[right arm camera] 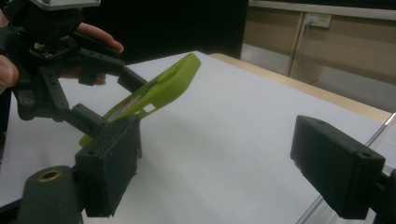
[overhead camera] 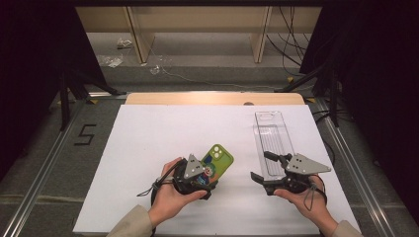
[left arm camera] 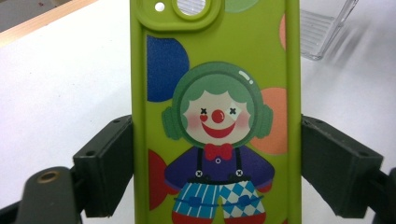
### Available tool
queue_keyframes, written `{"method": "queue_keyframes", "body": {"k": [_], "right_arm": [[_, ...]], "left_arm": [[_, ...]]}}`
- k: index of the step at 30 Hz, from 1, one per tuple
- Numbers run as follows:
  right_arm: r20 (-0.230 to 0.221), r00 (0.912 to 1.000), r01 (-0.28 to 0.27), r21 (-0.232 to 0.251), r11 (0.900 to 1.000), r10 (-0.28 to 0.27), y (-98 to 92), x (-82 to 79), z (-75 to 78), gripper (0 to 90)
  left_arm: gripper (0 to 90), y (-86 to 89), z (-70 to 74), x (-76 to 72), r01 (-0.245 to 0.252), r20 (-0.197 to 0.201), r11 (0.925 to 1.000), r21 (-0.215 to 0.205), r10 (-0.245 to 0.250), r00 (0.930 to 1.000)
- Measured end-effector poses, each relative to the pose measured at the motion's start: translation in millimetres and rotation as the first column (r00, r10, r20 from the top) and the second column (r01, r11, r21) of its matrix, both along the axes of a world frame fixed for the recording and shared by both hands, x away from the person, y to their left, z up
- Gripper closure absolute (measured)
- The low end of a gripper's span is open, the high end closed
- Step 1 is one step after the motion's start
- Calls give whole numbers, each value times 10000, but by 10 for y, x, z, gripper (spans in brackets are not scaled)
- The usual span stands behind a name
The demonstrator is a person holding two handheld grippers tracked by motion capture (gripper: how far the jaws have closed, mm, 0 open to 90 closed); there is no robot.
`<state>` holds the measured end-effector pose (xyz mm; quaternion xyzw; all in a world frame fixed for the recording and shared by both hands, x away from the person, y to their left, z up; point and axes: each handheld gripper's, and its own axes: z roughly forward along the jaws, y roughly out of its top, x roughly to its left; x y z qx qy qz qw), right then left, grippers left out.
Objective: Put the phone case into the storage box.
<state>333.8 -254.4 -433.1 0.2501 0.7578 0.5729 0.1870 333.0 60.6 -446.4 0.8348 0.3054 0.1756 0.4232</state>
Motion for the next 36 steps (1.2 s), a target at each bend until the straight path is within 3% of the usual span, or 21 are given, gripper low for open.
{"method": "queue_keyframes", "body": {"k": [36], "right_arm": [[-489,9988,-96,29,9999,98,366,155,81,196]], "left_arm": [[163,-207,-3,-72,605,87,9982,-3,-605,9981]]}}
